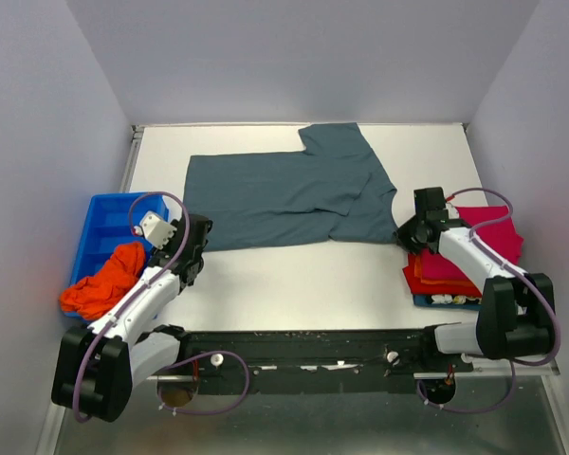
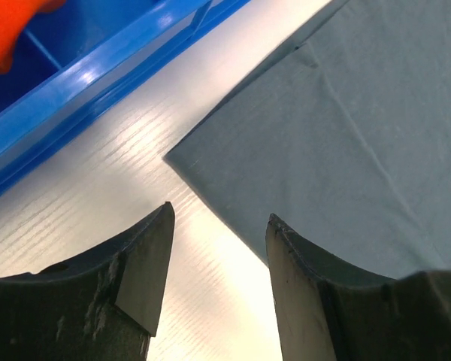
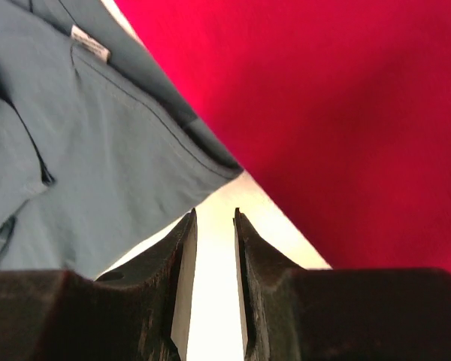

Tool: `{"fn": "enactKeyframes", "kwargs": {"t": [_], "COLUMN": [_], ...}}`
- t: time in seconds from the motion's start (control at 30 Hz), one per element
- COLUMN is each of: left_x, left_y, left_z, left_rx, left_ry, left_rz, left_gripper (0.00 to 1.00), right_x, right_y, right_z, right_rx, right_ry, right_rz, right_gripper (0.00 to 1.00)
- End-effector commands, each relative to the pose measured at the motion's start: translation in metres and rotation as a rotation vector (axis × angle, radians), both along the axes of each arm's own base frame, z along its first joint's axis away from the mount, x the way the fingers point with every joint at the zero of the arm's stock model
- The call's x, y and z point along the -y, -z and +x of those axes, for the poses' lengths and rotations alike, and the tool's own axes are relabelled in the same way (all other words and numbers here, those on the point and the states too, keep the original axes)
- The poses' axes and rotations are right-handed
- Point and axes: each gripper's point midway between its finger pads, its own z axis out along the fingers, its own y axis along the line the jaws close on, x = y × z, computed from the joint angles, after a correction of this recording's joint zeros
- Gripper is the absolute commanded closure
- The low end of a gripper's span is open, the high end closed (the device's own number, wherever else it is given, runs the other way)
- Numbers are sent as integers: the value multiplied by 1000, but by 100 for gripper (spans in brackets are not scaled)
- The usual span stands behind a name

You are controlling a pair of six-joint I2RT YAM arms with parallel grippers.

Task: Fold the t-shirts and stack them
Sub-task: Fold the flattened tshirt in 1/3 of the way

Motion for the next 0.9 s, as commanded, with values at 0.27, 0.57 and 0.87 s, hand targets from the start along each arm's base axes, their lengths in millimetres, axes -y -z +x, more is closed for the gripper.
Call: {"fn": "enactKeyframes", "kwargs": {"t": [0.27, 0.57, 0.87], "left_x": [1, -1, 1], "left_y": [11, 11, 17], "left_z": [-1, 3, 8], "left_rx": [36, 16, -35], "left_ry": [-76, -91, -100], "left_rz": [-69, -52, -40], "left_gripper": [39, 42, 43], "right_x": [11, 23, 45], "right_y": [14, 27, -4], "right_z": [38, 31, 24], "right_rx": [19, -40, 17], "right_ry": [133, 173, 212], "right_rz": [-33, -96, -202], "right_gripper": [67, 99, 99]}}
